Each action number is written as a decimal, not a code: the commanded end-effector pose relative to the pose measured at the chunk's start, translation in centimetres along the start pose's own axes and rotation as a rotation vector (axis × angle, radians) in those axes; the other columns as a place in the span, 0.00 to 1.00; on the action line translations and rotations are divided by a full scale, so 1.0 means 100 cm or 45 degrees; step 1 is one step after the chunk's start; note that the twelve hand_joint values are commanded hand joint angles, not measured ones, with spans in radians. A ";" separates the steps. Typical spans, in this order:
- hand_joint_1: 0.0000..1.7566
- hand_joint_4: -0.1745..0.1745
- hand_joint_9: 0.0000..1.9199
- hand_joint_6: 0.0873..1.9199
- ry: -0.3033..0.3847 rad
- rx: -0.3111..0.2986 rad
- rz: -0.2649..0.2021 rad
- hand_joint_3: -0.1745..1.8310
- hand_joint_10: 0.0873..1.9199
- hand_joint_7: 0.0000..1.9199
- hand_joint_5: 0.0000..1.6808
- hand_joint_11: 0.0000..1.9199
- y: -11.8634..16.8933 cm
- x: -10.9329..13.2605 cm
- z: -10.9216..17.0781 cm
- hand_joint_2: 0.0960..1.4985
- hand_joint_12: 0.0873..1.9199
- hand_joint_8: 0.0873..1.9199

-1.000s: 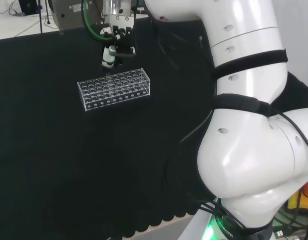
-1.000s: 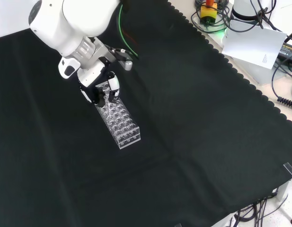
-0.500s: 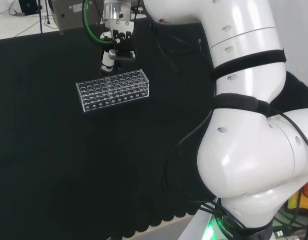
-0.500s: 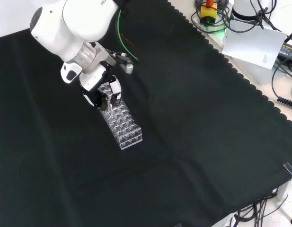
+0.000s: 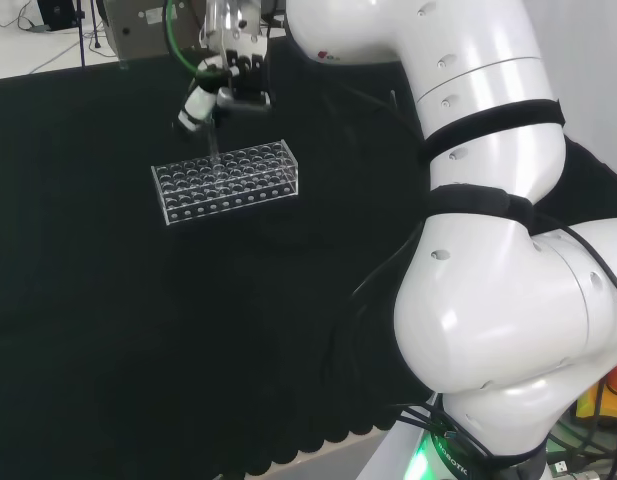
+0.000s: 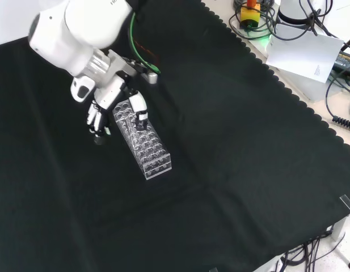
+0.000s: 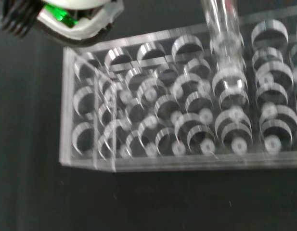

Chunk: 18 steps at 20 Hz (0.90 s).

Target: Put the test tube back in the rack.

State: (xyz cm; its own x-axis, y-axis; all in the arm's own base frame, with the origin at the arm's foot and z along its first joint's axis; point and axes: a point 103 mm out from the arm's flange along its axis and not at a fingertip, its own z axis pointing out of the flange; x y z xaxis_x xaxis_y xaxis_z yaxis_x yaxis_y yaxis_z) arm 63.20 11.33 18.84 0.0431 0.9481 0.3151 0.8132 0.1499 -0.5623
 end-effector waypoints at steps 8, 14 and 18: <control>0.48 0.64 0.38 0.02 0.010 -0.147 -0.219 0.26 0.00 0.01 0.23 0.09 -0.067 0.020 -0.063 0.37 0.81 0.46; 0.49 0.63 0.37 0.02 -0.012 -0.283 -0.268 0.27 0.00 0.02 0.24 0.08 -0.107 0.024 -0.093 0.37 0.81 0.46; 0.49 0.63 0.37 0.02 -0.002 -0.356 -0.296 0.27 0.00 0.02 0.25 0.08 -0.135 0.023 -0.108 0.37 0.81 0.46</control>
State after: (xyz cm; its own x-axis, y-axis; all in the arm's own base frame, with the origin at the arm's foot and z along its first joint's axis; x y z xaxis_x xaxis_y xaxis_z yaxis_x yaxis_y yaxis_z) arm 61.83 10.43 29.89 -0.0917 0.9180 0.3857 0.8867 0.2515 -0.3879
